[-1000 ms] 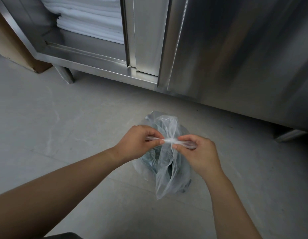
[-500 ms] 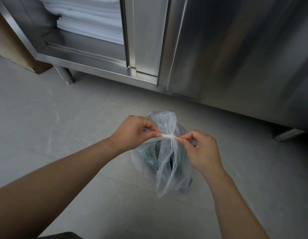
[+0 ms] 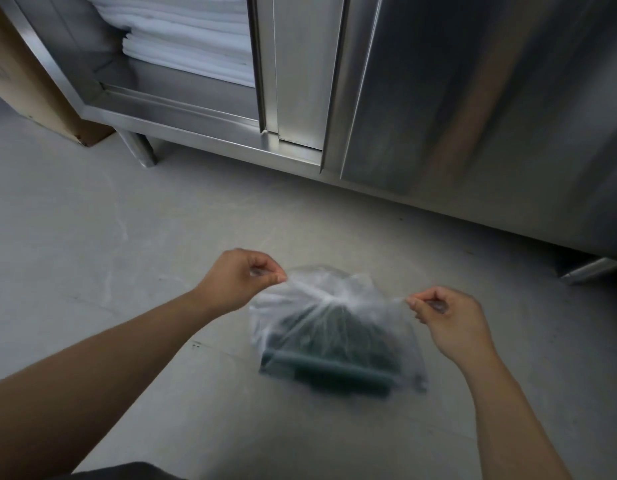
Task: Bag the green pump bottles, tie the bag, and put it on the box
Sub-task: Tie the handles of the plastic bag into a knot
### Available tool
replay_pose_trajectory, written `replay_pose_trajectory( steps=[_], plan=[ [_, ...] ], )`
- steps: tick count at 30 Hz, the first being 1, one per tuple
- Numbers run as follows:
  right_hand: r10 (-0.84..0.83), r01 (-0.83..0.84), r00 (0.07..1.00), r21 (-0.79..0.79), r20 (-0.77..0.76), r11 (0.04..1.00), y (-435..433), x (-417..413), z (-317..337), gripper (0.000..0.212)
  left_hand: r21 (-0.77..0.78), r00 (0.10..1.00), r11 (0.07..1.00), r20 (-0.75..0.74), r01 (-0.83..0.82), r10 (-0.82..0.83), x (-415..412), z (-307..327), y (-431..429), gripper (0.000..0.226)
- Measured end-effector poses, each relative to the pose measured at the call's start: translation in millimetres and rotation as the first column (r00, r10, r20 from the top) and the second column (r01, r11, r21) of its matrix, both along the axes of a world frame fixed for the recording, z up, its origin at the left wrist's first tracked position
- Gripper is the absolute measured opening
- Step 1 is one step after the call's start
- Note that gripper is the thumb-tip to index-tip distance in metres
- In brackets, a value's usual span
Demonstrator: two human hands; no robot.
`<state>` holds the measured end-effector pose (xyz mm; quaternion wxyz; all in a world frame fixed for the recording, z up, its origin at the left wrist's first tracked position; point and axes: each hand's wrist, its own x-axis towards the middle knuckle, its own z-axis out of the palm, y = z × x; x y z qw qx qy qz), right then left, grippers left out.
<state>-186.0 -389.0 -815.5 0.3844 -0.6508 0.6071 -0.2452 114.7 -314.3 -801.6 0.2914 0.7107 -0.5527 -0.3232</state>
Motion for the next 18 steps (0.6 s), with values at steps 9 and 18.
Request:
replay_pose_trajectory(
  steps=[9,18],
  plan=[
    [0.204,-0.209,0.978,0.199,0.045,0.957,8,9,-8,0.009,0.061,0.984,0.983,-0.058,0.172,-0.168,-9,-20,10,0.014],
    [0.311,-0.304,0.942,0.075,-0.122,0.950,5,10,18,0.024,0.010,0.987,0.990,-0.087,0.139,-0.138,-25,-35,37,0.012]
  ],
)
